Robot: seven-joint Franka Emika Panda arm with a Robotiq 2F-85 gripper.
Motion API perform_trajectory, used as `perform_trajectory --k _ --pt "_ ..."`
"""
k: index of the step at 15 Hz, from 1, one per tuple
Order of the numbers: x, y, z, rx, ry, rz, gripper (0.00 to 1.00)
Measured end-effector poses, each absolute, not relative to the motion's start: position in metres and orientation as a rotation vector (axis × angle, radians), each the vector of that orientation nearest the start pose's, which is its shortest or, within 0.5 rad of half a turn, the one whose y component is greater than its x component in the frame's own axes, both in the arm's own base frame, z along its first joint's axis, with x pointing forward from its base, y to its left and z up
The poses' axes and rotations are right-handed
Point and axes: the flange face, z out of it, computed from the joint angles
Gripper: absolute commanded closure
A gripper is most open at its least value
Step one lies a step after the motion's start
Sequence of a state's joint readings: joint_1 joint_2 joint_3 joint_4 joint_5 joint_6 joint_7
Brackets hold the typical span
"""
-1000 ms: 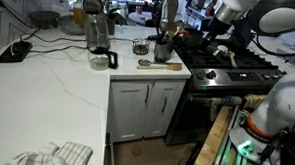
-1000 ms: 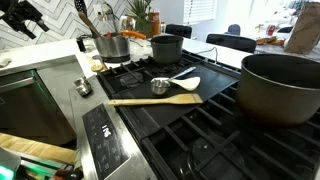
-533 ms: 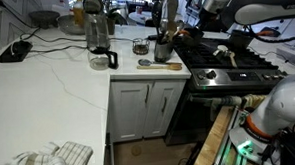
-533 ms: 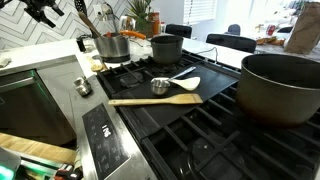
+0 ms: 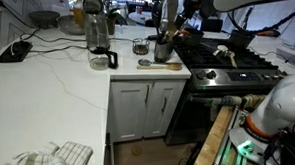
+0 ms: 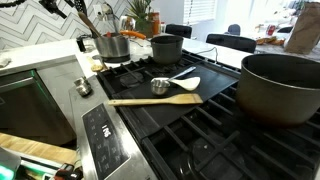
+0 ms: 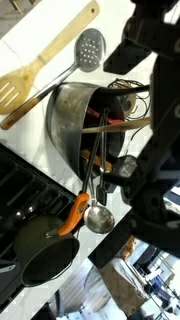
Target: Take a wooden spoon from the utensil holder and put it on the countertop
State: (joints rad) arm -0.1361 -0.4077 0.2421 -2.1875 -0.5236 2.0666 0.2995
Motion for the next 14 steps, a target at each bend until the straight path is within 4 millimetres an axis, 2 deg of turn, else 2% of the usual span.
perform_trajectory --k 2,3,8,9,10,12,13,14 --pt "0.475 0.034 0.586 2.589 -0.023 0.515 0.21" --pt "0.482 0.033 0.588 2.596 -0.028 0.528 0.24" --pt "0.506 0.029 0.586 2.622 -0.049 0.534 0.57" --pt "0.509 0.028 0.585 2.626 -0.054 0.533 0.61" --pt "0.512 0.028 0.583 2.636 -0.057 0.532 0.59" --pt "0.517 0.026 0.579 2.646 -0.06 0.534 0.63" --pt "0.518 0.025 0.577 2.65 -0.062 0.533 0.71" --pt "0.52 0.023 0.575 2.652 -0.065 0.532 0.86"
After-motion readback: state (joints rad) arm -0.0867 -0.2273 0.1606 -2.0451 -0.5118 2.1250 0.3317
